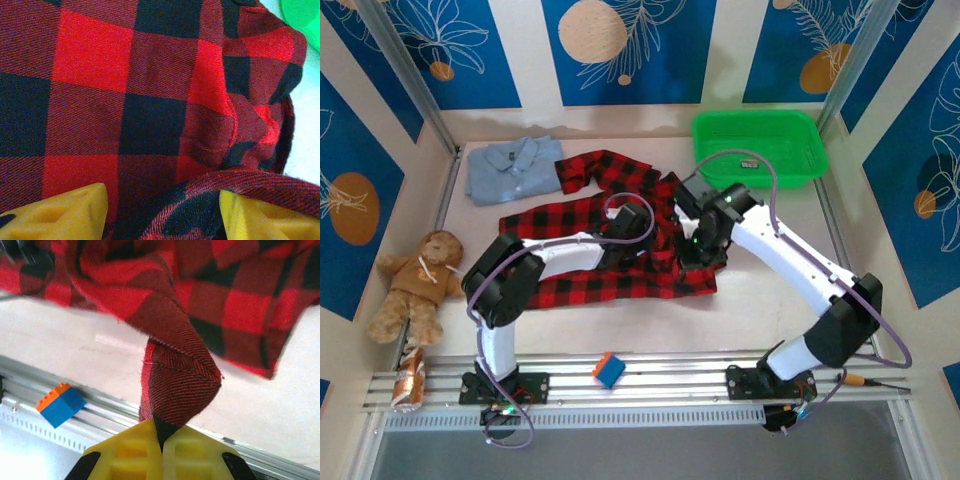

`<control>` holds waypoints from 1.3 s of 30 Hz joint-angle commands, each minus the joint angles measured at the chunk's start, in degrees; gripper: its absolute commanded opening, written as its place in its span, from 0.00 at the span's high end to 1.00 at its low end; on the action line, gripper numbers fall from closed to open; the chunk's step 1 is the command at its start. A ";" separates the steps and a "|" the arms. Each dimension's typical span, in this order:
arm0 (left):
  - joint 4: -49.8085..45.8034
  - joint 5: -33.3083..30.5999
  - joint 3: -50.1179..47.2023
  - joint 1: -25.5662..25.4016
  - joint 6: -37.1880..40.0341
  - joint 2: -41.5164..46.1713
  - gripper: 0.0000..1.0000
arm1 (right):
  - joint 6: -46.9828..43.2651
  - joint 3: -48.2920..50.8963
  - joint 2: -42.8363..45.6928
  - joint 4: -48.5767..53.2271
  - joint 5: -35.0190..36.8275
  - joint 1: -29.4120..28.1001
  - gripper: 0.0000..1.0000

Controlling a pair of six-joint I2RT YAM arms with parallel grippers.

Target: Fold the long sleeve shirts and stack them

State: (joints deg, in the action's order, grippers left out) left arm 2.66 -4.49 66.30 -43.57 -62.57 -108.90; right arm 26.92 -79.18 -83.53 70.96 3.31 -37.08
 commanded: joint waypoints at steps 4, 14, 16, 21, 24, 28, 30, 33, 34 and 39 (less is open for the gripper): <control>6.26 3.96 -8.86 2.90 -0.12 4.51 0.38 | 12.33 17.23 4.97 -22.96 -13.78 -1.70 0.96; 7.18 8.42 -21.57 9.96 3.38 15.63 0.33 | 12.85 11.78 -2.70 -29.27 -17.84 -9.02 0.87; 6.05 8.14 -24.27 11.71 3.25 19.36 0.31 | 11.56 8.71 -6.32 -28.26 -17.57 -10.47 0.82; -7.19 3.15 -28.12 17.93 4.86 34.33 0.17 | 10.73 2.13 -14.04 -29.94 -20.22 -12.07 0.73; -17.60 0.69 -28.26 22.80 8.90 46.01 0.09 | 10.46 -1.96 -17.90 -30.35 -21.73 -12.22 0.61; -25.98 5.47 -26.63 27.26 15.85 55.01 0.05 | 9.27 -5.72 -18.75 -27.98 -20.19 -12.01 0.45; -29.35 11.41 -24.79 27.31 20.68 54.50 0.04 | 8.77 -6.55 -16.64 -25.20 -16.75 -11.23 0.40; -36.16 19.68 -22.65 26.42 26.59 50.21 0.07 | 6.85 -6.62 -11.29 -19.60 -6.72 -10.24 0.21; -38.24 20.34 -22.18 25.16 28.11 49.27 0.07 | 5.99 -5.73 -8.91 -18.20 -3.54 -9.92 0.18; -39.08 21.06 -25.09 17.21 25.91 47.68 0.13 | 4.70 4.02 3.17 -17.87 1.94 -5.16 0.08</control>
State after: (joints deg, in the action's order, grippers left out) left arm -32.08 12.56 42.57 -23.20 -38.39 -61.28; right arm 33.28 -79.35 -85.76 48.93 -0.49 -44.66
